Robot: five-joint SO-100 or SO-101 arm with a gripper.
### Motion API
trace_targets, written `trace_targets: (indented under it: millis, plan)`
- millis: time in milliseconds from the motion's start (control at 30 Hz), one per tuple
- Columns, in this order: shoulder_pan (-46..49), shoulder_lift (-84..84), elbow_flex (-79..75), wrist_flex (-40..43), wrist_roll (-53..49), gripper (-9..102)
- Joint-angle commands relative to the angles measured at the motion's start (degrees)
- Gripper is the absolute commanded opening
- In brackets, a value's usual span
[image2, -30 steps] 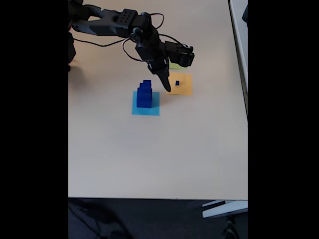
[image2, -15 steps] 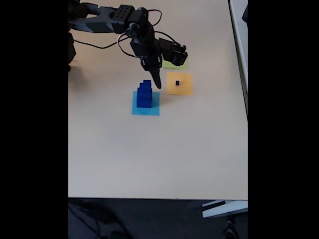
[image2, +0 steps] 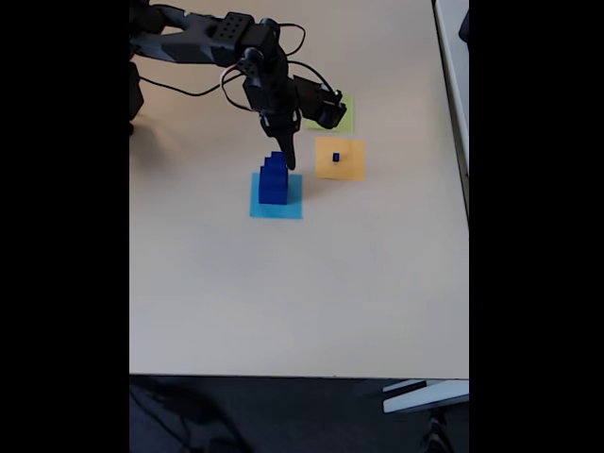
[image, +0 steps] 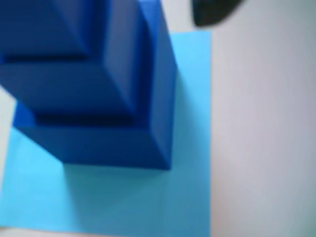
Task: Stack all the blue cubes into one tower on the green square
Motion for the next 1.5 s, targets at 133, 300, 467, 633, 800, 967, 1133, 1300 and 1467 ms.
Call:
trace_targets:
  millis: [133, 300, 467, 633, 800, 967, 1133, 1300, 1467]
  plan:
    - [1.49, 5.89, -0.18, 1.85, -1.49, 28]
    - [2.11, 5.89, 0.09, 1.93, -2.11, 27]
    - [2.37, 6.15, 0.7, 1.93, -2.29, 24]
    - [2.64, 6.15, 0.97, 2.02, -2.11, 20]
    - [2.99, 6.24, 1.14, 1.49, -2.2, 12]
    - [3.16, 6.24, 1.23, 1.23, -2.11, 4]
    - [3.16, 6.59, 1.23, 0.88, -1.85, 0]
    - [2.2, 6.86, -0.53, 0.97, -1.67, 0]
    - [-1.14, 1.67, -15.64, 8.09, 1.93, 1]
